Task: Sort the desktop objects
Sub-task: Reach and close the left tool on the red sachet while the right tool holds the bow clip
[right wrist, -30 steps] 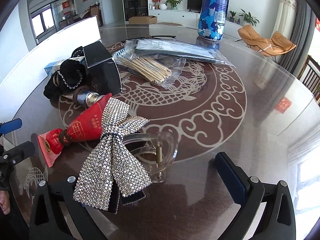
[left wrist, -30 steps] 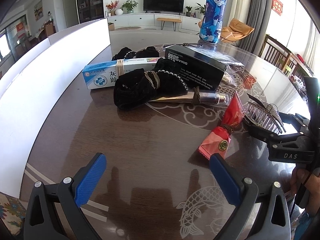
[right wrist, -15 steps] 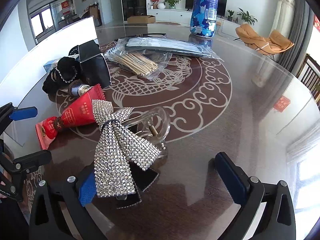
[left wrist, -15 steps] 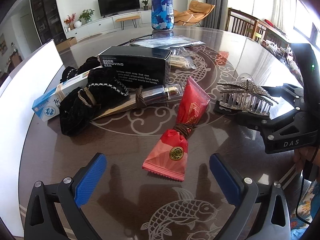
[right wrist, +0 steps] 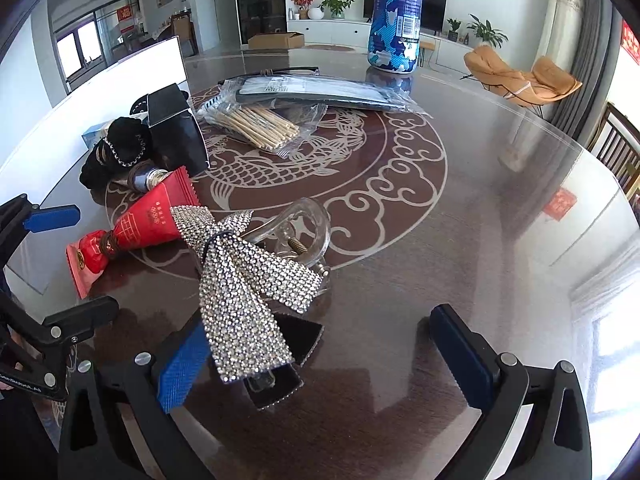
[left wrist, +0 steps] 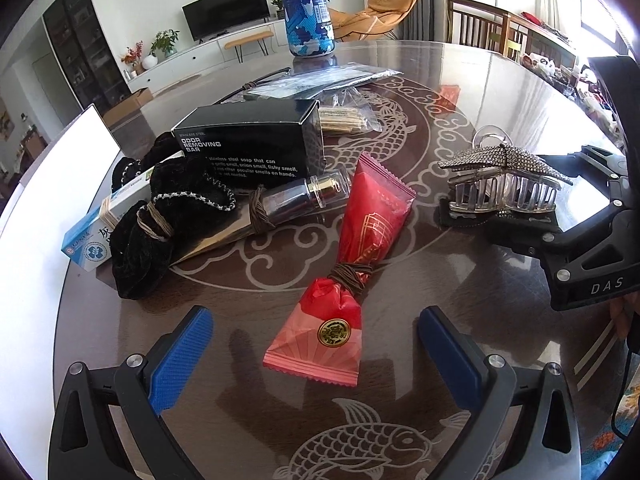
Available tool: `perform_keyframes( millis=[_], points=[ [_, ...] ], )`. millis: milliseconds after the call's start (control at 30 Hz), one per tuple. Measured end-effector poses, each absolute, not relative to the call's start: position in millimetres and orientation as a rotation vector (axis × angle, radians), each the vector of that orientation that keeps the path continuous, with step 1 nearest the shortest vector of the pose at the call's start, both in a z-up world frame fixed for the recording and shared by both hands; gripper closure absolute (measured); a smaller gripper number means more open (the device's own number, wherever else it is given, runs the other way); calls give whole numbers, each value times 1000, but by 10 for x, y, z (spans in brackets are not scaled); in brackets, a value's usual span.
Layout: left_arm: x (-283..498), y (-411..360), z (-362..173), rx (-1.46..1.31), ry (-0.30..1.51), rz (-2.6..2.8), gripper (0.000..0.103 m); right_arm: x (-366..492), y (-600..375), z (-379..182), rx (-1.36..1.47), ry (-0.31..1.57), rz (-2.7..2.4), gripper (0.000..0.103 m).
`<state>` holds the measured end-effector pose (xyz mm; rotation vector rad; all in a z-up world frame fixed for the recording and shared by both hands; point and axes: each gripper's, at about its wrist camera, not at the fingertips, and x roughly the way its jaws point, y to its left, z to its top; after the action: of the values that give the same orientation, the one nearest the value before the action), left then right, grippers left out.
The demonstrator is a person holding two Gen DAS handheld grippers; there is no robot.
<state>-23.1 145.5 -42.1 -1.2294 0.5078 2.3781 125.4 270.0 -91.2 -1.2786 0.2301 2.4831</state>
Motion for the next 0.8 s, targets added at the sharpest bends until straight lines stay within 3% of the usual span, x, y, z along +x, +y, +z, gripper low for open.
perform_keyframes(
  millis=[333,800],
  points=[
    [-189,1516,-389,-1235,576,2406,0,1253,2701,-915,-1278,231,2481,0],
    [-296,1506,-416,-1392,491,2357,0,1254,2701,-915,-1278,231,2481,0]
  ],
)
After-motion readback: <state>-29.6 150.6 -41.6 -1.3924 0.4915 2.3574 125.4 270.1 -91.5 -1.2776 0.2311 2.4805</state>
